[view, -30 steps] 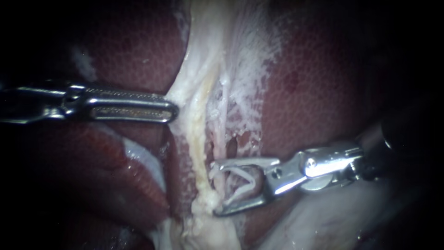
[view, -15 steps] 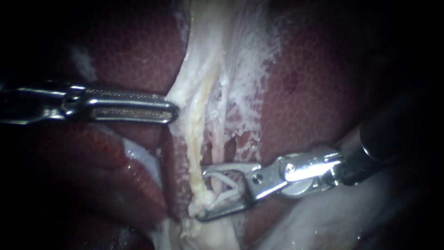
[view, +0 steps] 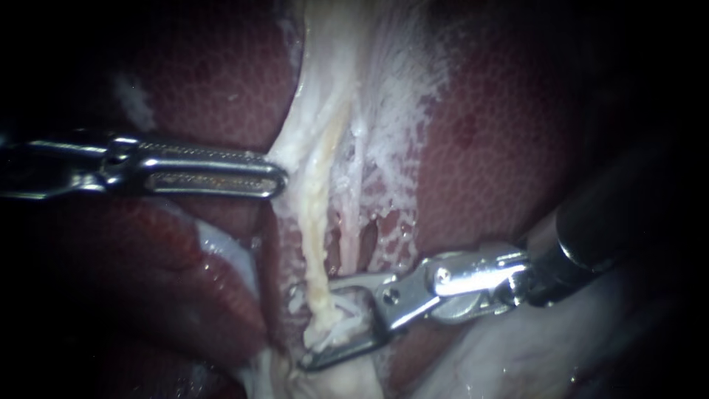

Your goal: Clipping first clip left tube

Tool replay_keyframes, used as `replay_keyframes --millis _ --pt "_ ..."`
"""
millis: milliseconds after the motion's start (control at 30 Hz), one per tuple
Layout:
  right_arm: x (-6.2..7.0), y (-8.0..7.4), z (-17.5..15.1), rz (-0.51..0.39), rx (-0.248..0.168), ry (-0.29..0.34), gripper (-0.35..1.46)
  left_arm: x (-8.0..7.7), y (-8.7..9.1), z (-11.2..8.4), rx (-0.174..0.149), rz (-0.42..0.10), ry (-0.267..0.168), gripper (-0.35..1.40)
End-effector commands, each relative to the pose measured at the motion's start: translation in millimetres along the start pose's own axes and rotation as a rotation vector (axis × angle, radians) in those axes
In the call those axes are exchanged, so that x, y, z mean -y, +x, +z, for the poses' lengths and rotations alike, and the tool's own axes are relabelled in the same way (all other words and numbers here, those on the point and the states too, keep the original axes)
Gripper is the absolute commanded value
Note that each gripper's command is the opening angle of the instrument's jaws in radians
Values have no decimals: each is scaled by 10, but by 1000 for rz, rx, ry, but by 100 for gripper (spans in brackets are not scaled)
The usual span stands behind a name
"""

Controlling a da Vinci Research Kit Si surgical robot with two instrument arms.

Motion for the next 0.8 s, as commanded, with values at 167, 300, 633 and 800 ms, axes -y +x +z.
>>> replay_keyframes --millis 167,300,633,800 --pt "-3 4 2 2 -4 -3 57 0 0 1 0 0 0 -35" --pt "-5 11 -3 6 -6 -1 53 0 0 1 0 0 0 -35" --pt "-15 19 -25 85 -17 9 -35 1 0 2 0 0 -1 -35" --pt "-18 13 -29 96 1 8 -35 1 0 2 0 0 -1 -35"
